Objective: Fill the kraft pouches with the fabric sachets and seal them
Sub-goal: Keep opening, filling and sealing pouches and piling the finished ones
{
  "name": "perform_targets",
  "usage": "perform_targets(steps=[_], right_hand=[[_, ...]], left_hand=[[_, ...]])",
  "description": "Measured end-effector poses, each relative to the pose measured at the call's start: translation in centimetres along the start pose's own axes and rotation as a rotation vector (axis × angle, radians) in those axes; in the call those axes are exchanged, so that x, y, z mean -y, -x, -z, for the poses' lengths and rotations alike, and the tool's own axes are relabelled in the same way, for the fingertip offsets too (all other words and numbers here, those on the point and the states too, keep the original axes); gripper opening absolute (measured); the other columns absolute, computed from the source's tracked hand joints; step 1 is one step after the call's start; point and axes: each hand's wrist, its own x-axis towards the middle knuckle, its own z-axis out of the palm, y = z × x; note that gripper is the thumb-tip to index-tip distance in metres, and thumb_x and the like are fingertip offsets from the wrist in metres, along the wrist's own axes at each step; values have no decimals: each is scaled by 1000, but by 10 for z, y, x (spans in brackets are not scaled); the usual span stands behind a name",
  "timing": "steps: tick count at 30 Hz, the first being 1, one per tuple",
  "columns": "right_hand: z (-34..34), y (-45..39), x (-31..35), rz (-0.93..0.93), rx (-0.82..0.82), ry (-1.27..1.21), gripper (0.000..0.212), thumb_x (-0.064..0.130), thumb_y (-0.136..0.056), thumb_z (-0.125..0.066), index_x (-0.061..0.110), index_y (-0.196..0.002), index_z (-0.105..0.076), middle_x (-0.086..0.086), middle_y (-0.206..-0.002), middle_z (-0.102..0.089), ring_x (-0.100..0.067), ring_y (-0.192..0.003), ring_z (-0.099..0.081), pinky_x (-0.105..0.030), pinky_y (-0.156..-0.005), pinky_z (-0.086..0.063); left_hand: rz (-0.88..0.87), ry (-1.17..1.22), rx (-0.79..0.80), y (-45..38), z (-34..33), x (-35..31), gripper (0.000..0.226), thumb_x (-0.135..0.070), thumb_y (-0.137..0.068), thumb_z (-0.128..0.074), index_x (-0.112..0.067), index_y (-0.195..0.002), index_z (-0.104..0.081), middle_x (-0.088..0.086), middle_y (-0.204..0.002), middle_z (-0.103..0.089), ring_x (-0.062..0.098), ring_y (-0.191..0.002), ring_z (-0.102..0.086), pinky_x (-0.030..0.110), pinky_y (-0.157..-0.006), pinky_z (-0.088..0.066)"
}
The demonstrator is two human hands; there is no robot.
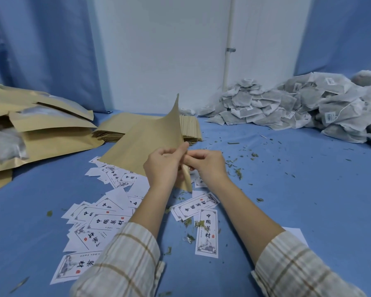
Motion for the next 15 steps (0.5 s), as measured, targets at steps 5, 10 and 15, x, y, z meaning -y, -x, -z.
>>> perform_targets(steps=[5, 10, 15], right_hand=[[-1, 0, 0, -19, -7, 7, 5, 25, -74, -77, 30, -75, -76, 5, -69, -73, -9, -64, -67, -26, -75, -56], [-3, 0, 0, -14, -8, -8, 8, 23, -73, -78, 31, -73, -75, 6, -70, -73, -7, -64, -68, -25, -74, -56], [-5, 1, 2, -15, 15, -31, 11, 25, -71, -79, 35, -70, -75, 5, -71, -73, -12, -68, -71, -25, -70, -56]], left_hand=[[-3, 45, 17, 0, 0, 3, 38, -50, -65, -81, -15, -72, -71, -7, -57, -68, 8, -49, -65, 23, -40, -50], [-27, 50, 23, -1, 0, 4, 34, -47, -73, -77, -13, -71, -72, 1, -61, -69, 13, -50, -66, 28, -43, -53], [16, 101, 9, -1, 0, 2, 32, -41, -77, -74, -9, -70, -70, 1, -58, -66, 10, -46, -62, 22, -39, -48]])
